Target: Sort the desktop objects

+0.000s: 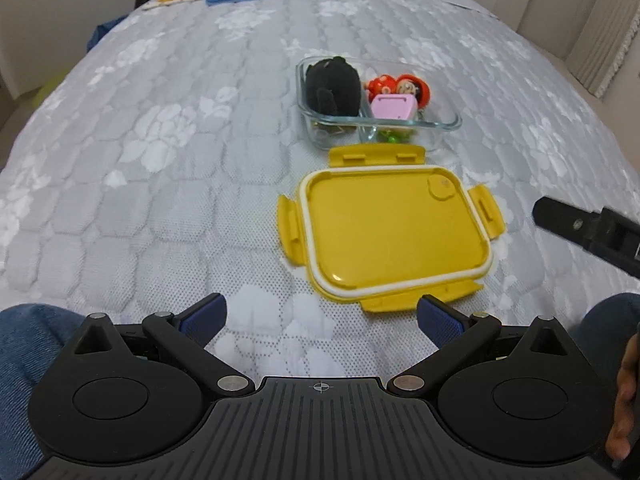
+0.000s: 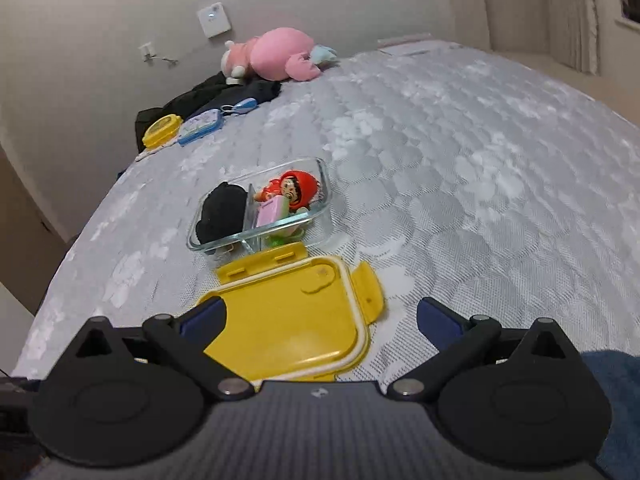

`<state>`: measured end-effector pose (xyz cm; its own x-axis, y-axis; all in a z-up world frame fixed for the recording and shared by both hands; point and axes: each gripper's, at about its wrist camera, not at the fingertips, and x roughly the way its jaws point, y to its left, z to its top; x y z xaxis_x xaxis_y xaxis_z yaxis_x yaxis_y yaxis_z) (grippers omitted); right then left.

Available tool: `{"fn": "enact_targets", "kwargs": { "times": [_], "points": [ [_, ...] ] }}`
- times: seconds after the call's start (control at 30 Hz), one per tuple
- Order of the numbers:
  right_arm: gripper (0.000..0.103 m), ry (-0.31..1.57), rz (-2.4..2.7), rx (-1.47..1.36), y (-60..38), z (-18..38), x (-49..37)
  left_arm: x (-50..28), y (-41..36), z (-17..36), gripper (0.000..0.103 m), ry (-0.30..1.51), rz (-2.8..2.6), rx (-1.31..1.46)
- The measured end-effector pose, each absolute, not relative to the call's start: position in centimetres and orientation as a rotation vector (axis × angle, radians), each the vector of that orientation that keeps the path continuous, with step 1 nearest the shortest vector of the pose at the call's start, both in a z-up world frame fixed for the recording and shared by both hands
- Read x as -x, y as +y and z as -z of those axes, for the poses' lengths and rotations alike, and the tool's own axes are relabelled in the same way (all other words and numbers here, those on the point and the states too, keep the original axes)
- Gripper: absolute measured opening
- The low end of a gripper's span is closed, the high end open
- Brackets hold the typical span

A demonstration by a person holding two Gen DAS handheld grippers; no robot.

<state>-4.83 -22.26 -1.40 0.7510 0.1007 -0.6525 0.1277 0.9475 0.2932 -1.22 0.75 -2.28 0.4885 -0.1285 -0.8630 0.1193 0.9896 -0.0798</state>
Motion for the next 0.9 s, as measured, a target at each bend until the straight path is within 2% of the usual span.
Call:
{"fn": "enact_targets", "kwargs": {
  "times": [0.33,0.9],
  "points": [
    [0.102,0.611,-0.031,-0.338,-22.3,0.5,5.1,0.5,0.6,2.3,0.103,1.056,0.175,0.011],
    [0.102,0.759,0.061,-0.268,-21.7,4.2,3.1,-0.9,3.7,6.2,0.103,1.033,0.183,0.116]
  ]
}}
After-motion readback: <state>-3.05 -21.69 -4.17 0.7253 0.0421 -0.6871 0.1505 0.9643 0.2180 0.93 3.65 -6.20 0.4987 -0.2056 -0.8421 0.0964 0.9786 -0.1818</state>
